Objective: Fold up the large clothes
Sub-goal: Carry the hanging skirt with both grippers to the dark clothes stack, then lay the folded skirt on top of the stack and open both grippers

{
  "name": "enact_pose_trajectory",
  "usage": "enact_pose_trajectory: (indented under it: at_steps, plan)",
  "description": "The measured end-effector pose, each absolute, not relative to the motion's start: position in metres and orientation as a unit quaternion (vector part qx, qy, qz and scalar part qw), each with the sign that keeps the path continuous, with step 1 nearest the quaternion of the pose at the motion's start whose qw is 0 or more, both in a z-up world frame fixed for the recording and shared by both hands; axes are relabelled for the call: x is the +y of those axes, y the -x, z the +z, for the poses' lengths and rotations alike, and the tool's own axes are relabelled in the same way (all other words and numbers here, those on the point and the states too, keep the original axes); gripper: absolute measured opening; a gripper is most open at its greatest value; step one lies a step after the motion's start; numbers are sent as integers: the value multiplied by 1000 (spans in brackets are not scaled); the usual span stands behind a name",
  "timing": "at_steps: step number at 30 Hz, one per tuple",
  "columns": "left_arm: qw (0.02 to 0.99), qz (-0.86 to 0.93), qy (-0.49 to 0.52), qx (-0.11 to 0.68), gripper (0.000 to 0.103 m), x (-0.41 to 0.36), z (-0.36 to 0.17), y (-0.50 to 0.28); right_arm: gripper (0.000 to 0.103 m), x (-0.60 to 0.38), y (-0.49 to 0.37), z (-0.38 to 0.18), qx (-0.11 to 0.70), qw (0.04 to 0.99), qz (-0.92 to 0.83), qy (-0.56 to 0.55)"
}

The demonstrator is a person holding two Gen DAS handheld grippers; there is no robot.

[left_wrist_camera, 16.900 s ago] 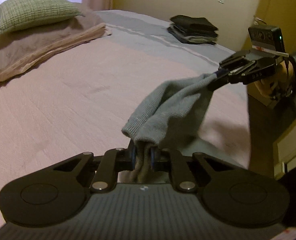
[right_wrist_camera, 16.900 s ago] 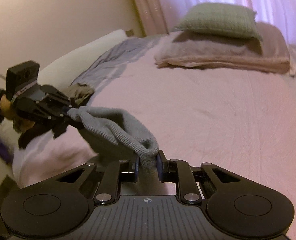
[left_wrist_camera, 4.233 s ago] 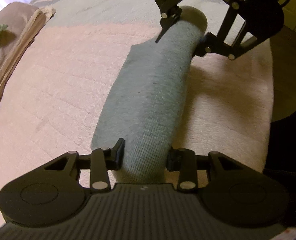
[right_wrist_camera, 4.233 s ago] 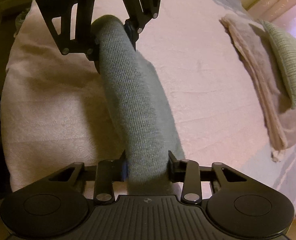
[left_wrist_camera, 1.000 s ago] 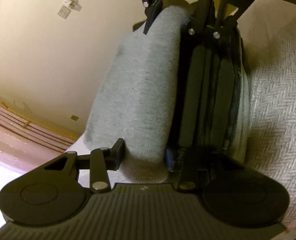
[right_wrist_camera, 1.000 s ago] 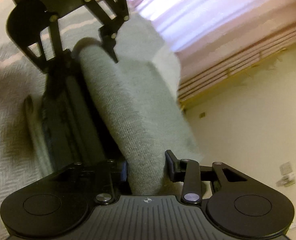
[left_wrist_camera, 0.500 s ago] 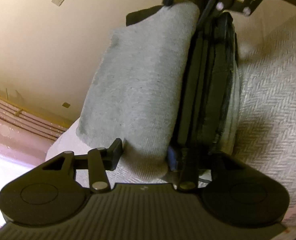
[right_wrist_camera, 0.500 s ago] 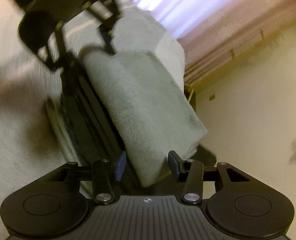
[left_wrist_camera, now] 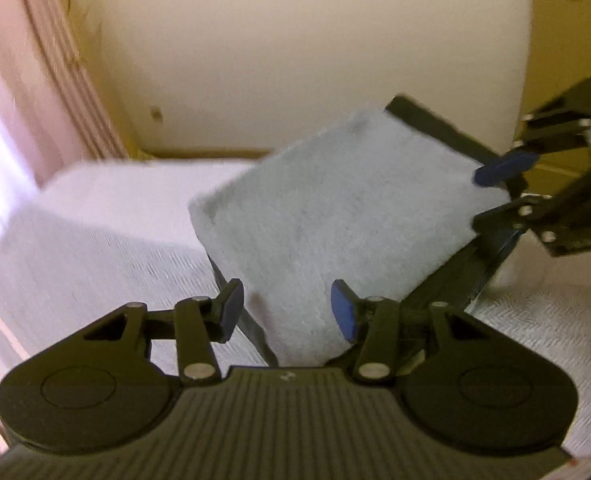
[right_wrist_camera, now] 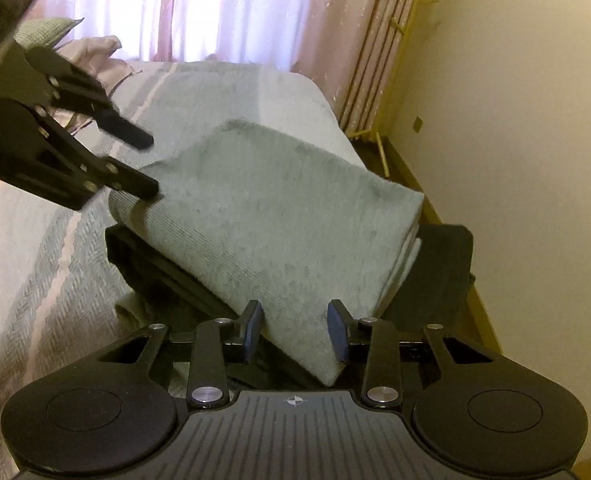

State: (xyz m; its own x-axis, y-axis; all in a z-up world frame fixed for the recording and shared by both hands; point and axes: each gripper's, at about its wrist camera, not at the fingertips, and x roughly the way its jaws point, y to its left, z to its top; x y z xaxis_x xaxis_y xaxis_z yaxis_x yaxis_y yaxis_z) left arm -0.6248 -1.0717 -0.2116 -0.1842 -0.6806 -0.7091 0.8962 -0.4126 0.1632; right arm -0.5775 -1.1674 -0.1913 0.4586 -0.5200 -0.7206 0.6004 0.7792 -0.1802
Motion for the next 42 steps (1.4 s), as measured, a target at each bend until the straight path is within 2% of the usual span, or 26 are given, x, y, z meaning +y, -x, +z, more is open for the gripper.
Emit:
enact_pose_trajectory:
  at_steps: [3, 13, 15, 19, 21, 22, 28, 33, 38, 42]
  plan:
    - [523, -750, -367, 173, 43, -1076, -219, 626, 33, -1171, 581, -198, 407, 852, -323, -60]
    - [531, -721, -405, 184, 43, -1081, -203, 636, 36, -1190, 574, -187, 403, 844, -334, -119]
    - [541, -710, -409, 191, 43, -1078, -200, 638, 49, -1190, 575, -179, 405, 833, -351, -135]
    - [561, -690, -404, 214, 45, -1068, -193, 640, 56, -1178, 584, -162, 389, 822, -378, -175]
    - [571, -681, -400, 224, 50, -1059, -185, 641, 58, -1169, 589, -154, 383, 819, -384, -188]
    - [574, -676, -399, 230, 57, -1053, -179, 640, 58, -1163, 593, -150, 379, 817, -388, -197]
    - [591, -665, -377, 256, 73, -1019, -145, 640, 62, -1135, 618, -128, 348, 800, -415, -257]
    - [598, -667, -356, 264, 85, -986, -116, 643, 78, -1113, 633, -107, 326, 794, -431, -278]
    - [604, -675, -334, 262, 99, -952, -98, 644, 81, -1093, 646, -86, 307, 787, -449, -291]
    - [613, -672, -321, 266, 102, -926, -88, 637, 82, -1075, 653, -73, 304, 787, -449, -293]
